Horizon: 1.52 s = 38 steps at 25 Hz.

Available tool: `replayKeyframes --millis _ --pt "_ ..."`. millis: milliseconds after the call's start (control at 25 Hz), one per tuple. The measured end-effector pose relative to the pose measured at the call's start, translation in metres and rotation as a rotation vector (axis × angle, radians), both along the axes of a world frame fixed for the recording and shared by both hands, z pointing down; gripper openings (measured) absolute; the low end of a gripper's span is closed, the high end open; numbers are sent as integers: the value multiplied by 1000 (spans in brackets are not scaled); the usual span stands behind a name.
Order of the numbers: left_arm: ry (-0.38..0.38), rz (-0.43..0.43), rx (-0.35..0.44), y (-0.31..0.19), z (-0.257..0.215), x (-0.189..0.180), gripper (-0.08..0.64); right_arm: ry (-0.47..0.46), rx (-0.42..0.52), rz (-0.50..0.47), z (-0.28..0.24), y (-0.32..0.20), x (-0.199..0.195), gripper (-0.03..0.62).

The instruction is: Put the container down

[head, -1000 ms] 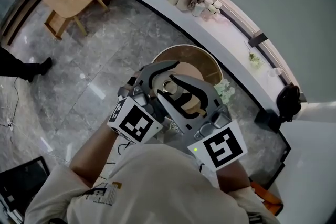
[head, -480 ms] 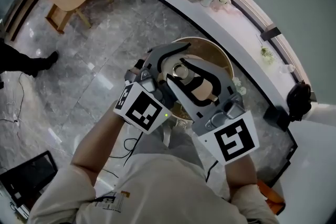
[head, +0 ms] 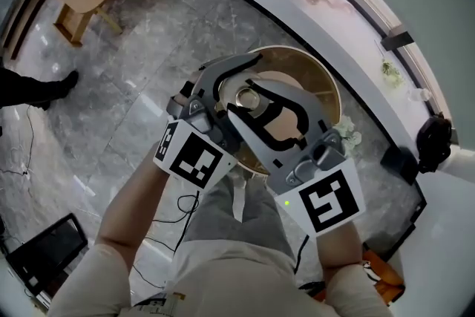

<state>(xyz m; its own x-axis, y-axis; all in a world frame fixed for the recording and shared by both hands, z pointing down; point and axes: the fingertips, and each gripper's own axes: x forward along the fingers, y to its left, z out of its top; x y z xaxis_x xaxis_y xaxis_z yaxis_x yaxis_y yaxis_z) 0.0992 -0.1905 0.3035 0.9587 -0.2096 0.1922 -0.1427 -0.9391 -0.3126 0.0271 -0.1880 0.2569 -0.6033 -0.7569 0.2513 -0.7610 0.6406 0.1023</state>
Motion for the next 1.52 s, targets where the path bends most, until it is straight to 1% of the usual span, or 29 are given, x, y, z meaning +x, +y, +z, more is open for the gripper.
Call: replayKeyframes --millis 80,280,400,520,600,760,960,1040,1200,1360,1520 --pt "-6 -8 -11 -10 18 -1 350 -8 -16 -5 18 -10 -1 140" --pt "40 -18 -76 -34 62 2 350 -5 -9 -27 63 -35 1 140" --pt "30 -14 -71 -47 91 3 350 -8 -8 -24 91 -49 2 140" --pt "32 2 -71 -59 121 5 350 16 3 -18 121 -62 4 140" --pt "29 9 -86 -65 142 5 350 23 -22 -7 145 -68 3 140" --pt "5 12 -115 -65 188 3 350 16 -86 12 189 -70 2 140" --pt "-7 25 -170 -64 238 6 350 6 -150 16 239 -73 6 140" --pt "-12 37 -183 -64 255 8 350 -4 -161 27 256 -74 8 140" --pt "-21 38 -198 -64 293 9 350 -1 -190 31 295 -72 10 140" --pt "-35 39 -194 -59 328 8 350 -7 -200 52 327 -71 9 140" --pt "-54 36 -196 -55 366 4 350 -19 -219 50 363 -68 6 140"
